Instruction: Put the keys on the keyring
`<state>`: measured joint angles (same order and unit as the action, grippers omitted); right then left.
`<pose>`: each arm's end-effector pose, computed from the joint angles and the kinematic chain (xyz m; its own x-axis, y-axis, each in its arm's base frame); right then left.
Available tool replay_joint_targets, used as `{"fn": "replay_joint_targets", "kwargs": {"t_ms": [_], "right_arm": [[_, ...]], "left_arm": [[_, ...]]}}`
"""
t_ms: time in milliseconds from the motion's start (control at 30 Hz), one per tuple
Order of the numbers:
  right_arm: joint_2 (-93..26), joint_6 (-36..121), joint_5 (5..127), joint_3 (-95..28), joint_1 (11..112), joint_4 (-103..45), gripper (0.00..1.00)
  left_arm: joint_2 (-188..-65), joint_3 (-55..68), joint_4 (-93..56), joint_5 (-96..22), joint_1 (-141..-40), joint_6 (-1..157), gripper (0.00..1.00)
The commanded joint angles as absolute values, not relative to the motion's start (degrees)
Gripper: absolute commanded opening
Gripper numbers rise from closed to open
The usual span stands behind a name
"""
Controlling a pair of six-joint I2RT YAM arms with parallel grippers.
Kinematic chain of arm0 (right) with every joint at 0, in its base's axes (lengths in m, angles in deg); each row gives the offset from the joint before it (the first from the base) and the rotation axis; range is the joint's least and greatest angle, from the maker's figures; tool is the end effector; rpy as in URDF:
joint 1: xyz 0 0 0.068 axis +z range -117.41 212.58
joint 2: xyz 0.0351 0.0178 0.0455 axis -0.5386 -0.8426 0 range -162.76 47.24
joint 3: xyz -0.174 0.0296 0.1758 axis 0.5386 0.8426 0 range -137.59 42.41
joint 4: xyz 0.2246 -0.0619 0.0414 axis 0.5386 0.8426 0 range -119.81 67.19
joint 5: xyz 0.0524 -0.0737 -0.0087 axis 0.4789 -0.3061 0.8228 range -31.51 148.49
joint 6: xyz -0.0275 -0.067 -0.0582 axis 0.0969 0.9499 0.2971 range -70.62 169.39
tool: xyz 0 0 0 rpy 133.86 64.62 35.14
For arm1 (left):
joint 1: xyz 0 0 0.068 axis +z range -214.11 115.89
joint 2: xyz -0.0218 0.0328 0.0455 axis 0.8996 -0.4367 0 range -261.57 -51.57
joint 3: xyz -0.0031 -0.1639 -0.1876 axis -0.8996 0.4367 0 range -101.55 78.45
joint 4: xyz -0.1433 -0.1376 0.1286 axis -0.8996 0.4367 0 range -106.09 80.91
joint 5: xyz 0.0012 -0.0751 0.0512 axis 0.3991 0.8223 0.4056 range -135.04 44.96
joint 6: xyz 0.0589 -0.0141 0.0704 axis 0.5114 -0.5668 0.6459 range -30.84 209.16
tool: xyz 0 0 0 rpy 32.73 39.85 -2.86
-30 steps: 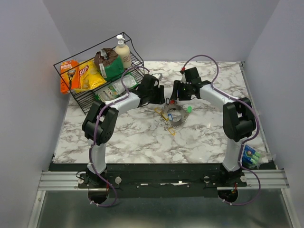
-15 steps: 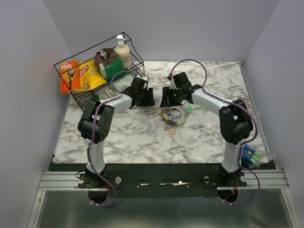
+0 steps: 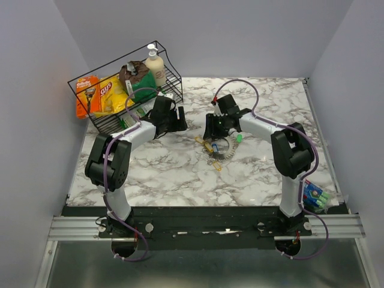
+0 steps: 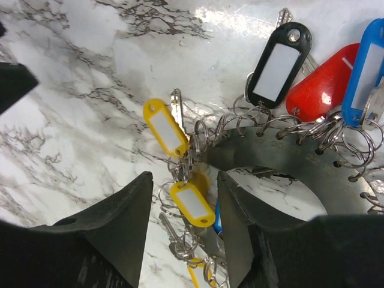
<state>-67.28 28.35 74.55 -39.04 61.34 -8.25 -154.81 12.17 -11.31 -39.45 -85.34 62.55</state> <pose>0.3608 0.2244 0.1367 -0.8835 -0.0914 -0.4594 -0.3060 0.8552 0.4183 0.3724 -0.1533 0.1587 -0.7467 -0.1881 -0.6381 0.1050 0.9138 -0.3923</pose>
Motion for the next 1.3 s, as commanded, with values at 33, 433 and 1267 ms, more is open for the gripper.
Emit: {"fn": "replay_joint_targets", "kwargs": {"t_ms": [33,433,1267], "right_arm": [[-69.74,27.59,73.27,-41.87,61.24,-7.93,0.51],[-72.56,26.53,71.15,-45.48,61.15,-8.10,0.40],[-75.37,26.71,70.18,-46.80,61.15,-8.10,0.30]], "left_arm": [[-153.08,12.71,-11.34,-41.43,-85.47,62.70,0.81],[-153.08,13.06,-10.82,-41.26,-85.47,62.79,0.81],[-153.35,13.59,-10.81,-40.38,-85.38,63.85,0.79]]}}
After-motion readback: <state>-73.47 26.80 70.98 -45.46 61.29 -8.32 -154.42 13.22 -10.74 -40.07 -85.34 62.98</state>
